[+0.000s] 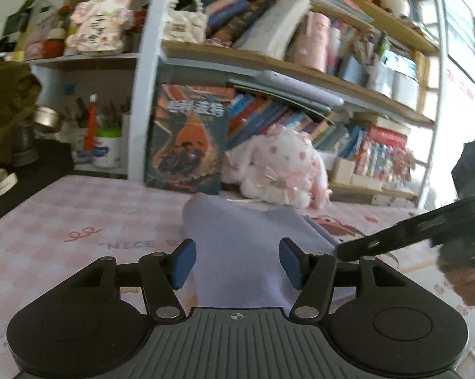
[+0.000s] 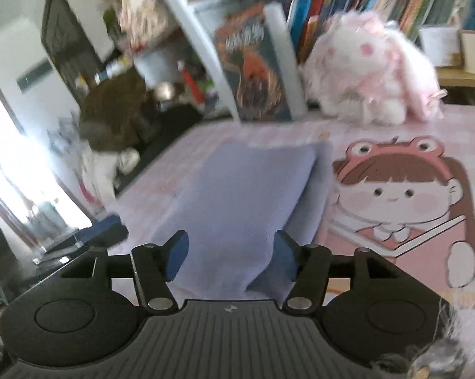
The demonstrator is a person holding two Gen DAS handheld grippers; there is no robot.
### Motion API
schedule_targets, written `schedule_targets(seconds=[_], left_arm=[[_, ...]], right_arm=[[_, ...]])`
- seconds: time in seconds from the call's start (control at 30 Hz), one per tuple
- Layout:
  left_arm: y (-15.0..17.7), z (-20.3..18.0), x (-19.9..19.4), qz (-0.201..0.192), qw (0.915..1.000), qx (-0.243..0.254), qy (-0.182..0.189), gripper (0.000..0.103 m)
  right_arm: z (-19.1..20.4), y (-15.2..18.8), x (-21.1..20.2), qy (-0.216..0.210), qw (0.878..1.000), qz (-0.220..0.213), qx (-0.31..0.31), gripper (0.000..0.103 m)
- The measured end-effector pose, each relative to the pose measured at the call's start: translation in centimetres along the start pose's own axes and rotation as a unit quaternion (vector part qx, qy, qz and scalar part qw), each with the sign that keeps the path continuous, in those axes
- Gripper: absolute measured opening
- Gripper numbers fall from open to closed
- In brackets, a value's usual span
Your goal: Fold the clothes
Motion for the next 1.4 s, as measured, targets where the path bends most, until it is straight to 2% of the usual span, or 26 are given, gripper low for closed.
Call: schedule_targets(seconds=[0.1,0.2,0.3,0.33,0.5,0.6,0.67,0.7,0.77,0.8,0.83,0.9,0.93,1.07,1.13,1.4], left_arm=[[0.6,-1.0,1.0,0.012,0.9994,0.033,0.005,0.057],[1.8,-1.4,2.4,0.050,0.9978,0.043,0.009,0.057],[2.3,-1.6,2.7,0.054,0.9967,0.060,-0.001,0.056],[2.4,-1.6,2.7,0.057,0.9965,0.061,-0.002,0.056],[2.4,-1.2,2.6,0.071,0.9966,0.043,0.002,0.057],[2.5,-1.5,2.7,0.072,0.9958,0.056,-0.002,0.059],[2.4,-1.7,2.5,0.073,0.9953,0.063,-0.009,0.059],[2.3,-1.7,2.4,0.072,0.9953,0.063,-0.012,0.059],[1.9,-1.3,1.4,0.066,0.9967,0.044,-0.016,0.059],[1.6,-1.0,0.9,0.061,0.9975,0.031,-0.016,0.061],[1.2,-0.6,0.1,0.052,0.9985,0.014,-0.013,0.066],[0.6,0.5,-1.0,0.040,0.9988,-0.025,-0.010,0.072],[0.4,1.1,-1.5,0.035,0.9983,-0.047,-0.008,0.072],[0.3,3.1,-2.8,0.029,0.9920,-0.123,0.008,0.073],[0.7,3.5,-3.0,0.034,0.9901,-0.136,0.005,0.074],[2.7,3.0,-3.2,0.079,0.9897,-0.119,0.000,0.087]], right_arm=[[-0.2,0.8,1.7,0.048,0.998,0.023,-0.020,0.058],[-0.6,1.4,2.1,0.041,0.999,0.020,0.000,0.056],[-0.5,1.6,2.2,0.027,0.999,0.022,0.001,0.027],[-0.2,1.4,1.9,0.025,1.000,0.014,-0.006,0.014],[3.2,0.3,-1.4,0.030,0.992,-0.077,-0.092,0.011],[2.3,1.3,0.0,0.061,0.993,-0.051,-0.082,0.011],[0.3,2.3,1.6,0.061,0.997,-0.018,-0.032,0.011],[-0.3,2.5,1.8,0.051,0.999,-0.017,-0.008,0.012],[0.0,2.4,1.0,0.050,0.998,-0.022,-0.008,0.014],[0.3,2.4,0.4,0.052,0.998,-0.024,-0.015,0.019],[0.7,2.4,-0.1,0.053,0.998,-0.027,-0.022,0.033],[1.1,2.7,-1.2,0.055,0.998,-0.028,-0.029,0.052],[1.2,2.9,-1.8,0.055,0.998,-0.028,-0.030,0.056],[1.8,4.0,-4.1,0.058,0.997,-0.026,-0.037,0.062],[1.7,5.0,-4.6,0.070,0.997,-0.022,-0.038,0.068],[1.2,8.1,-5.8,0.101,0.995,0.003,-0.028,0.081]])
Point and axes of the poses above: each gripper's, at about its wrist camera, not at the fingertips, and x roughly the way its jaws point, z to its left, y to its underside, the point moved 7 cm from there along x, roughly the way its jaws point, and after that the axes turned 3 degrees about -x, right-handed, at the moved point
